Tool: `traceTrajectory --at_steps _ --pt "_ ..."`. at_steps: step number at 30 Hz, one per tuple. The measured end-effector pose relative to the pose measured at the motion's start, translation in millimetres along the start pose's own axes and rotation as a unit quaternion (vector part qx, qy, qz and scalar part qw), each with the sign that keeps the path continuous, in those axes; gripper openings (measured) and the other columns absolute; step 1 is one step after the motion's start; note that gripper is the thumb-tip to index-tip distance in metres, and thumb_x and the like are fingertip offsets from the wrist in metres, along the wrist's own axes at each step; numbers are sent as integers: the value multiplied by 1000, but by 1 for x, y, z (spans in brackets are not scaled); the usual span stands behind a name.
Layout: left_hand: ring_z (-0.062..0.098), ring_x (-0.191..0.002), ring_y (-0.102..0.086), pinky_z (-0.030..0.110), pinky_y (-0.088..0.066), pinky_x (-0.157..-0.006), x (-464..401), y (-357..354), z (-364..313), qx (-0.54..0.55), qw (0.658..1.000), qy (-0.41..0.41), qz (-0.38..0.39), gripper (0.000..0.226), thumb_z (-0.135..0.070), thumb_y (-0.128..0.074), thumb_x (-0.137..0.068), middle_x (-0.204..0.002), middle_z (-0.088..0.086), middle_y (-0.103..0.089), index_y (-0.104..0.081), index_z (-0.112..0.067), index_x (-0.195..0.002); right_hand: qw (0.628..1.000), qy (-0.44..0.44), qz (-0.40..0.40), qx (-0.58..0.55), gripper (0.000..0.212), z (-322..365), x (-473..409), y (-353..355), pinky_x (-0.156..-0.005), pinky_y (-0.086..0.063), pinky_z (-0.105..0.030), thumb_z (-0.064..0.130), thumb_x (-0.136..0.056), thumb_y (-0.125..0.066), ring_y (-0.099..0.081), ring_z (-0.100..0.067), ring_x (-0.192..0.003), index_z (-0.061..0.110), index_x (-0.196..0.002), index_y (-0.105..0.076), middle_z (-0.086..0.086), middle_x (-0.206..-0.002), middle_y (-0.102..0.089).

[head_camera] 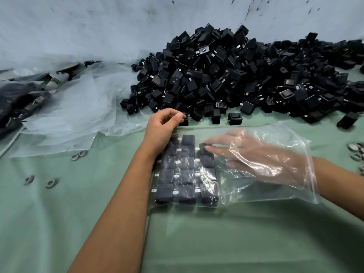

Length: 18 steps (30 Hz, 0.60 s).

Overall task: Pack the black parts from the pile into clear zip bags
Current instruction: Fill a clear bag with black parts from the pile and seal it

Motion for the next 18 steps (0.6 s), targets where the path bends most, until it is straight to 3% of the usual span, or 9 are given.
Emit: traceTrajectory --at_steps 1,3,6,12,15,18 --pt "4 -86 -65 12 -46 -71 0 0 1 -2 1000 1 1 18 -25 -60 -100 -97 4 -76 -75 -15 -99 1000 9 -17 25 55 -1 1 1 -98 -38 -12 40 -108 -46 -38 13 -118 57 -154 -21 23 -153 -39" --pt "4 -86 -65 11 -46 -70 0 0 1 -2 1000 2 0 18 -25 -60 -101 -97 3 -76 -75 -16 -99 999 37 -14 24 51 4 6 3 -110 -33 -18 44 -113 -35 -35 12 -131 49 -160 -18 24 -162 -30" --pt "3 -85 -65 10 -46 -69 -1 0 1 -2 1000 0 -4 19 -25 -60 -101 -97 4 -76 -75 -15 -99 1000 12 16 21 50 3 10 5 -119 -19 -17 48 -113 -23 -24 10 -142 45 -162 -16 27 -164 -24" --pt "1 -83 -65 9 -45 -68 -1 1 2 -1 1000 5 -3 20 -26 -59 -102 -97 2 -76 -75 -15 -100 997 -7 51 50 49 -5 11 -3 -112 -37 -32 49 -113 -16 -21 20 -134 51 -161 -11 30 -166 -18" --pt "0 -82 -64 9 -45 -68 -1 0 1 -2 1000 3 -3 20 -24 -58 -103 -97 4 -76 -75 -14 -100 998 -7 61 30 51 1 12 2 -117 -37 -42 56 -111 -11 -25 12 -138 50 -161 -13 28 -167 -19" --pt "0 -81 -64 10 -46 -69 0 -1 -1 -5 1000 -1 0 21 -23 -58 -103 -97 3 -76 -75 -12 -101 999 2 52 3 52 13 9 10 -116 -29 -30 57 -111 -15 -26 9 -138 47 -161 -21 25 -165 -27"
Point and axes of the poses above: each hand's wrist, its own x-axis away from the middle knuckle, its own y-axis out of the back of the hand, z = x × y, the point moved 8 cm from there along -x, towards the middle knuckle
